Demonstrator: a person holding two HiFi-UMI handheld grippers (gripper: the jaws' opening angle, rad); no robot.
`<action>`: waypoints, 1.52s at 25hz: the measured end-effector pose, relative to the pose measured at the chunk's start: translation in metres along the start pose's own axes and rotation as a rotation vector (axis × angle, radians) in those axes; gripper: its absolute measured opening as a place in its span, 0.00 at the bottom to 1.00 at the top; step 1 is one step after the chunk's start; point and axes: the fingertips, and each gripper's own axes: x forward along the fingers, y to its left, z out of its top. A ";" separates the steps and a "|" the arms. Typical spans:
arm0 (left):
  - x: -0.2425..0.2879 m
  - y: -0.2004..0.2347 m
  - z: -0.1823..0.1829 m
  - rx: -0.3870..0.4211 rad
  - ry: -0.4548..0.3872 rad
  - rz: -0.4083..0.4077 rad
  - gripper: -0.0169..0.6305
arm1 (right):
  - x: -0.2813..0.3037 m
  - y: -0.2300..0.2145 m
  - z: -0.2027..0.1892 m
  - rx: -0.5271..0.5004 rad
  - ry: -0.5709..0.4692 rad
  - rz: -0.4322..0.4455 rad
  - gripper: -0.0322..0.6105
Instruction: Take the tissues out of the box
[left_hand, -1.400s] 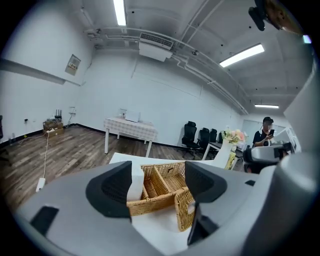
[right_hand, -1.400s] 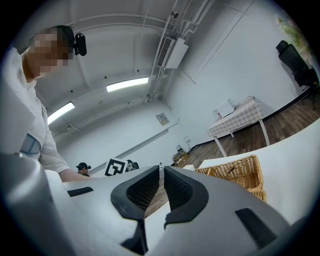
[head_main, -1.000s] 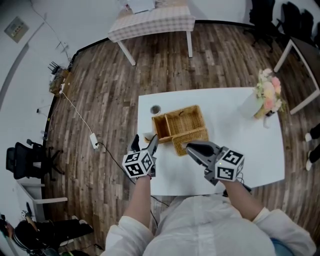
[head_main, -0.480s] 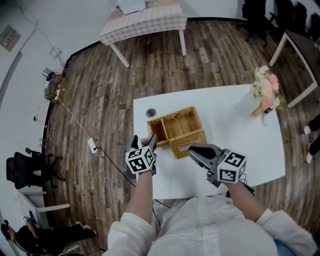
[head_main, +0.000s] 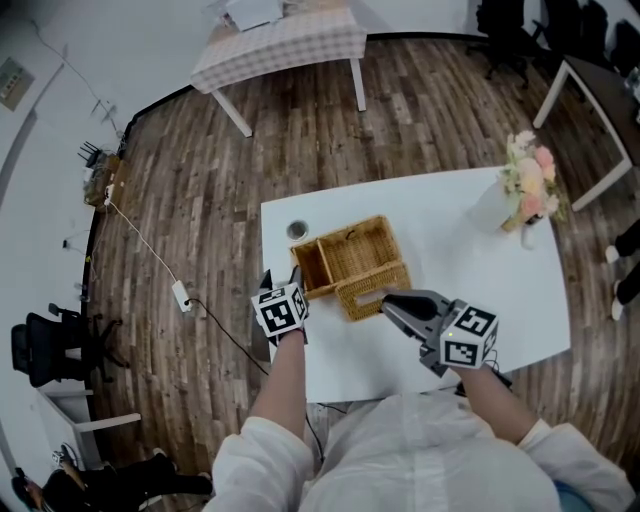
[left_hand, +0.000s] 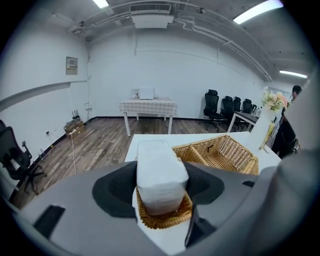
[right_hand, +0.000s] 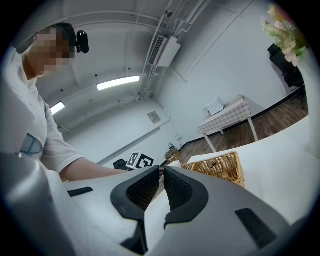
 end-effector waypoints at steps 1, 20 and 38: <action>0.000 0.000 0.000 0.003 0.003 0.008 0.45 | -0.001 -0.001 0.000 0.001 -0.001 -0.003 0.11; -0.018 -0.002 0.018 -0.003 -0.006 0.026 0.39 | 0.004 0.002 0.002 -0.003 -0.009 0.003 0.11; -0.085 -0.023 0.056 0.011 -0.150 -0.062 0.39 | 0.018 0.023 0.008 -0.033 -0.026 0.030 0.11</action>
